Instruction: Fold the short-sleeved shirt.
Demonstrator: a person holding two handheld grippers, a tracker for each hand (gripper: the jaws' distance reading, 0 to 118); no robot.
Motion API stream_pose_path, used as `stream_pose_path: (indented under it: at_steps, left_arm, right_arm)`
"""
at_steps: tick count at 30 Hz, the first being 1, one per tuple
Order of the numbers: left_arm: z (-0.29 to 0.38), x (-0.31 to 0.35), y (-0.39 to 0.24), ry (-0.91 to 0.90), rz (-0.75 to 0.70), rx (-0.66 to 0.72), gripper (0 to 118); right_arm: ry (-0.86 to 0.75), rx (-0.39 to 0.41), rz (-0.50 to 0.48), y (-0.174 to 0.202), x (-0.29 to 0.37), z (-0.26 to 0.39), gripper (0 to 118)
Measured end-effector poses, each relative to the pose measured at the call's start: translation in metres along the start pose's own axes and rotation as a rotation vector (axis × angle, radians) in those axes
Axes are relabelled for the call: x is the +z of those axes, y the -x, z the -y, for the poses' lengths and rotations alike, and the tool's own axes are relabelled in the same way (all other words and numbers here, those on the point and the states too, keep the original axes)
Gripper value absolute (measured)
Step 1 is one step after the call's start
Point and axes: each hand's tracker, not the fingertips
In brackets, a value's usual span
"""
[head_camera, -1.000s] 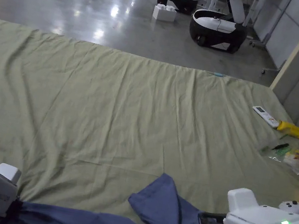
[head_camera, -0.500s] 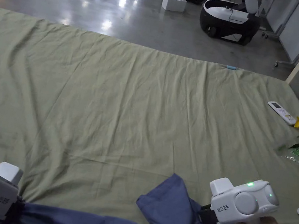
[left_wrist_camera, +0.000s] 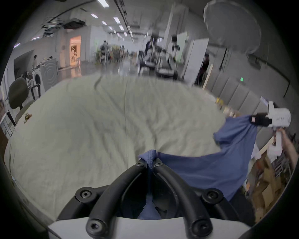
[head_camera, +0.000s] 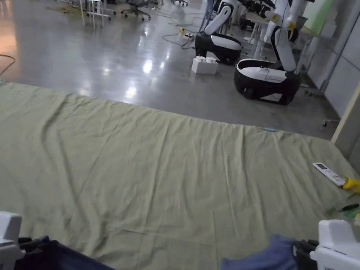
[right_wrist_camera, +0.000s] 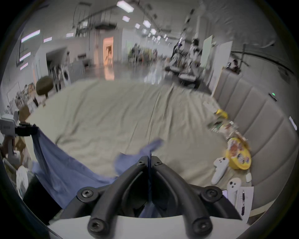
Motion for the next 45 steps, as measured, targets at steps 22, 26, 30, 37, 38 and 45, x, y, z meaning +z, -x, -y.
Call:
stream_pose_path:
  at_steps: [22, 26, 30, 37, 38, 45]
  left_arm:
    - [-0.207, 0.256, -0.033, -0.667, -0.089, -0.121, 5]
    - [-0.226, 0.255, -0.026, -0.681, -0.1, -0.088, 5]
    - [-0.231, 0.243, -0.027, -0.716, -0.161, -0.134, 5]
    - [-0.258, 0.201, -0.018, -0.704, -0.184, -0.138, 5]
    - [-0.264, 0.193, -0.014, -0.701, -0.192, -0.142, 5]
    - [-0.303, 0.138, 0.003, -0.622, -0.24, -0.149, 5]
  right_arm:
    - [-0.674, -0.041, 0.223, 0.0, 0.218, -0.186, 3]
    - [-0.693, -0.008, 0.278, -0.001, 0.212, -0.212, 3]
    - [-0.701, 0.002, 0.311, 0.005, 0.201, -0.222, 3]
    - [-0.713, 0.068, 0.366, 0.021, 0.172, -0.246, 3]
    - [-0.71, 0.075, 0.372, 0.022, 0.168, -0.251, 3]
    - [-0.667, 0.095, 0.401, 0.021, 0.122, -0.287, 3]
